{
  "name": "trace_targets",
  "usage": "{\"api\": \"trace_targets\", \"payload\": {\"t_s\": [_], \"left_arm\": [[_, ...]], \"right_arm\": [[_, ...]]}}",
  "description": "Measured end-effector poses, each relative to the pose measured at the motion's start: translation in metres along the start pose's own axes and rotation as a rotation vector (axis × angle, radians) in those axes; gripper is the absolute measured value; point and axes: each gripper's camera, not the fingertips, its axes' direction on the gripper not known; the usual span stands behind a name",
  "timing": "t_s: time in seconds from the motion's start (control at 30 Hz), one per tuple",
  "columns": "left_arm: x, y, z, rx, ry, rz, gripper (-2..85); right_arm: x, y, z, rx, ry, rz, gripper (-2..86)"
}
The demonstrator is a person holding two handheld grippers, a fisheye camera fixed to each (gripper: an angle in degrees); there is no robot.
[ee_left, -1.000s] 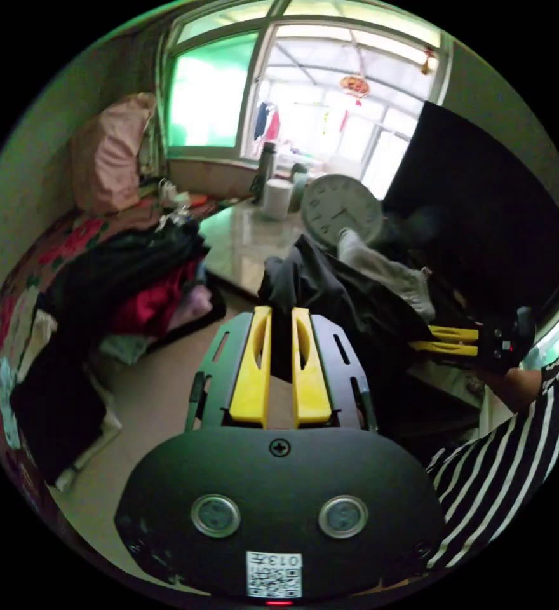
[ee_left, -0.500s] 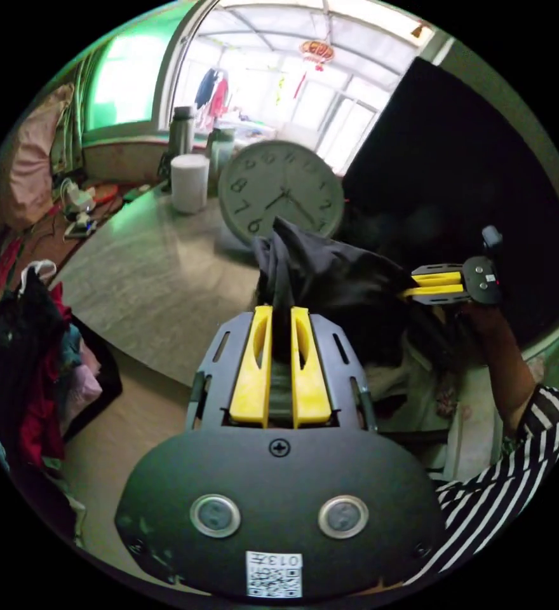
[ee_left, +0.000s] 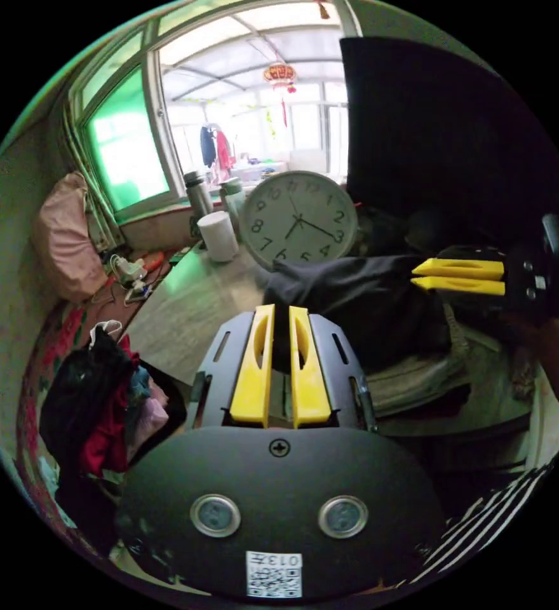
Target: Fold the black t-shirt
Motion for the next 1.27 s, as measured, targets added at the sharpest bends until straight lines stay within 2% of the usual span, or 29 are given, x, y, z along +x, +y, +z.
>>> {"api": "trace_targets", "payload": {"t_s": [0.07,0.13,0.23,0.4,0.57,0.7,0.8,0.87,0.97,1.07,1.13,1.2,1.27], "left_arm": [[0.026,-0.007,0.018,-0.072,-0.016,0.049,2.2],[0.036,-0.006,0.037,-0.184,0.04,0.067,0.9],[0.037,0.001,0.041,-0.151,0.056,0.023,0.1],[0.042,0.001,0.039,-0.19,0.022,0.063,-0.3],[0.0,0.012,0.008,-0.174,0.224,-0.08,-0.3],[-0.039,0.06,-0.044,-0.05,0.157,-0.224,-0.3],[-0.072,0.132,-0.084,-0.062,0.104,-0.356,-0.2],[-0.089,0.2,-0.105,-0.162,0.069,-0.457,0.0],[-0.106,0.278,-0.128,-0.252,0.047,-0.666,0.5],[-0.124,0.323,-0.158,-0.192,0.013,-0.82,2.1],[-0.139,0.331,-0.174,-0.181,-0.06,-0.82,7.3],[-0.159,0.327,-0.189,-0.145,-0.102,-0.792,9.6],[-0.187,0.305,-0.208,-0.088,-0.163,-0.679,11.4]], "right_arm": [[-0.018,-0.005,0.024,-0.065,0.024,-0.035,2.2],[-0.022,-0.002,0.058,-0.176,-0.073,0.001,0.8],[-0.026,0.007,0.07,-0.094,-0.048,0.017,0.2],[-0.026,0.0,0.08,-0.069,-0.044,0.051,-0.1],[-0.031,-0.011,0.088,-0.054,-0.013,0.019,-0.1],[-0.023,-0.029,0.077,-0.043,0.011,0.051,-0.2],[-0.014,-0.049,0.016,0.232,0.164,0.153,-0.2],[-0.021,-0.064,-0.004,0.316,0.213,0.168,-0.1],[-0.052,-0.102,0.006,0.281,0.079,0.079,0.1],[-0.099,-0.145,0.045,0.25,-0.006,0.019,0.7],[-0.128,-0.184,0.081,0.184,-0.265,-0.005,2.6],[-0.143,-0.215,0.107,0.159,-0.359,0.036,6.2],[-0.152,-0.245,0.131,0.178,-0.405,0.106,10.3]]}}
